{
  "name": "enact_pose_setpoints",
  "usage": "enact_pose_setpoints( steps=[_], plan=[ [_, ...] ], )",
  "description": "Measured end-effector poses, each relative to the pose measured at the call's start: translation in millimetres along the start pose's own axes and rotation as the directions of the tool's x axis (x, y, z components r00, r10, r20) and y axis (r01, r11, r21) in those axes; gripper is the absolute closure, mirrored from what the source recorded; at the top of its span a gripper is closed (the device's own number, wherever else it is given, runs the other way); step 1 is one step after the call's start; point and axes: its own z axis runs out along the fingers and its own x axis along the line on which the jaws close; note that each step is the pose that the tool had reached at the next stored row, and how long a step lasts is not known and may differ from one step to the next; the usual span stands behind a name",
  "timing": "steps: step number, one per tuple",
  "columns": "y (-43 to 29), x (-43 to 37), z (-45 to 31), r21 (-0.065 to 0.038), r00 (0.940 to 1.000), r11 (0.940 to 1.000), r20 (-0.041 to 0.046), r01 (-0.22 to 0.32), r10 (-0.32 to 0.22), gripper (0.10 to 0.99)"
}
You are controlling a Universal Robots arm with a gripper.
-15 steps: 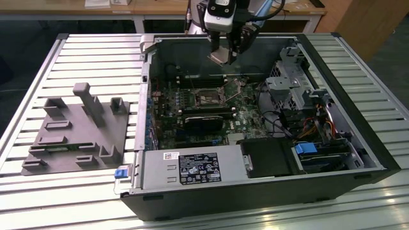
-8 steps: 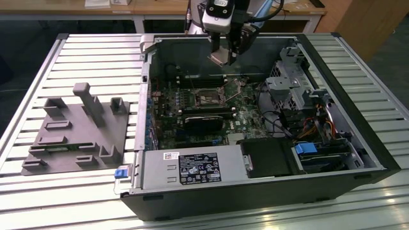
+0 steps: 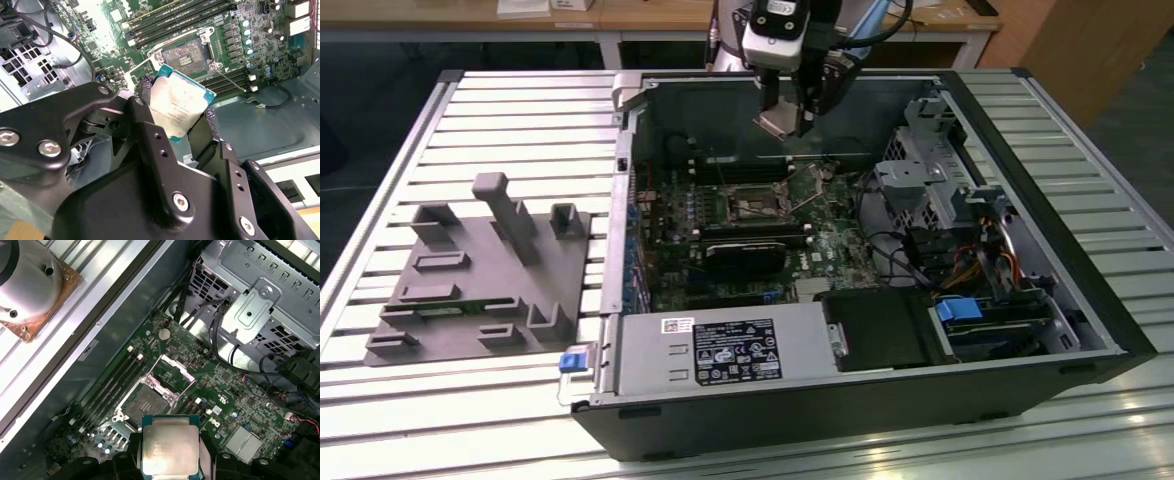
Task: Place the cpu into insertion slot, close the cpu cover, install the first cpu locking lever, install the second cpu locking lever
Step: 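Place the cpu into insertion slot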
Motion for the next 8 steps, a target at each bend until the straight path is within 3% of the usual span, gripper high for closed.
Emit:
enact_pose_setpoints(
  steps=[8],
  plan=[
    [0.0, 0.0, 0.1, 0.000, 0.9999, 0.9999, 0.0013, -0.013, 0.013, 0.545]
  ],
)
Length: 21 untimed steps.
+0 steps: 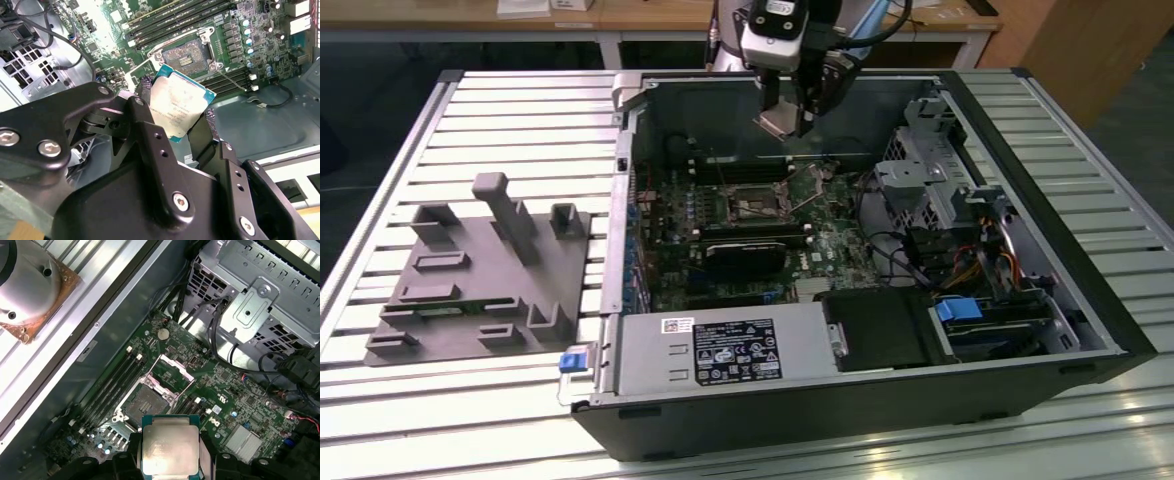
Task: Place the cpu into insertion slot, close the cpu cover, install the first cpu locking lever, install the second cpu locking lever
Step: 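Place the cpu into insertion slot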
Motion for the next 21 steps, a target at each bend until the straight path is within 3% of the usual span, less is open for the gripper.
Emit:
enact_pose_setpoints(
  steps=[21],
  plan=[
    [0.0, 0.0, 0.5, -0.001, 0.9992, 0.9992, 0.0033, -0.039, 0.039, 0.545]
  ],
)
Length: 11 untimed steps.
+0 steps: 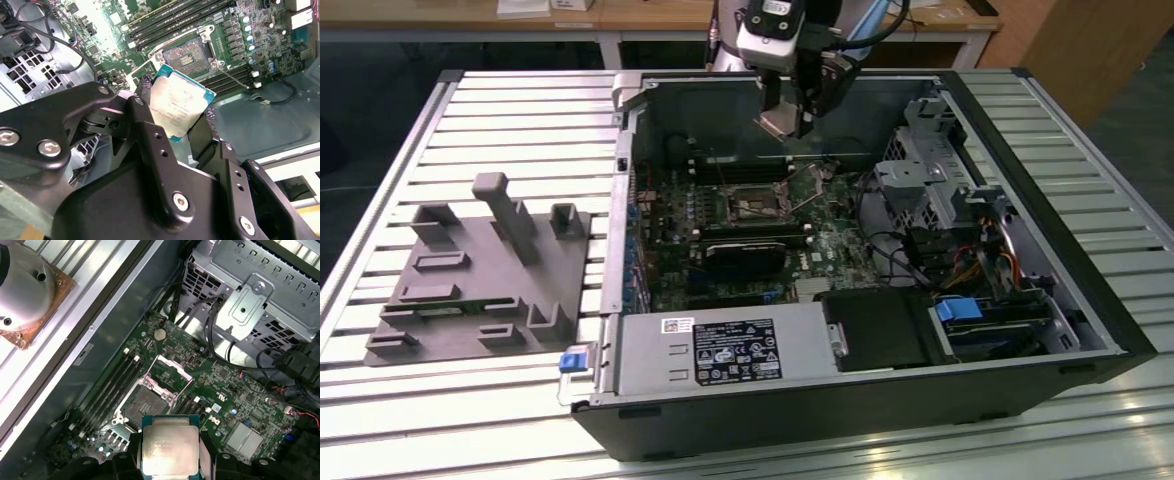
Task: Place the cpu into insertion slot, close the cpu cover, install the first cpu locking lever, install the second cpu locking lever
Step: 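Place the cpu into insertion slot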
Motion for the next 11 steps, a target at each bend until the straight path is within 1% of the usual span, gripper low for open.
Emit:
enact_pose_setpoints(
  steps=[11],
  plan=[
    [-0.1, 0.0, 0.9, -0.001, 0.9996, 0.9996, 0.0025, -0.028, 0.028, 0.545]
  ],
)
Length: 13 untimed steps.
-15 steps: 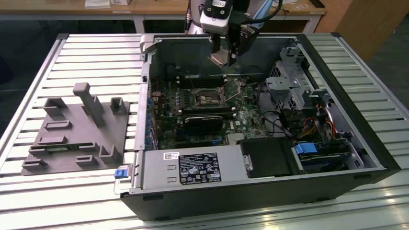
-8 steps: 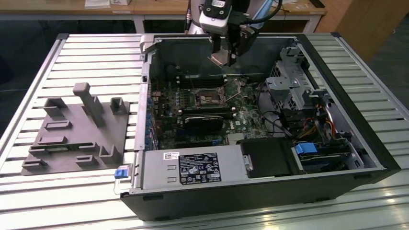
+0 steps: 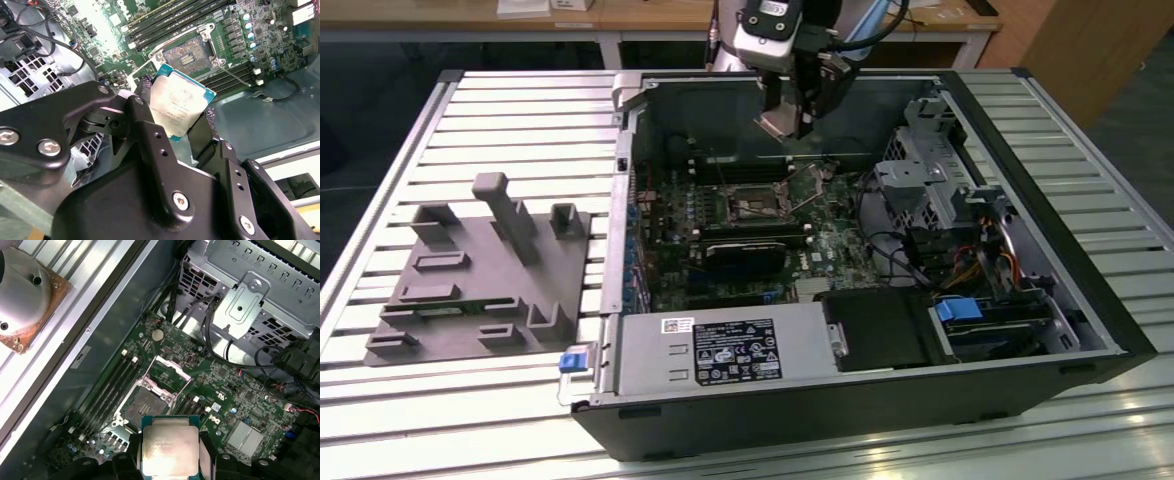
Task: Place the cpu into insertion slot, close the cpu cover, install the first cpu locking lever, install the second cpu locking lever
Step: 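Place the cpu into insertion slot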
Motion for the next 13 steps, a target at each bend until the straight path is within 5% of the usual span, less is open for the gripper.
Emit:
enact_pose_setpoints(
  steps=[13],
  plan=[
    [-0.1, 0.0, 1.3, -0.001, 0.9990, 0.9990, 0.0038, -0.044, 0.044, 0.545]
  ],
)
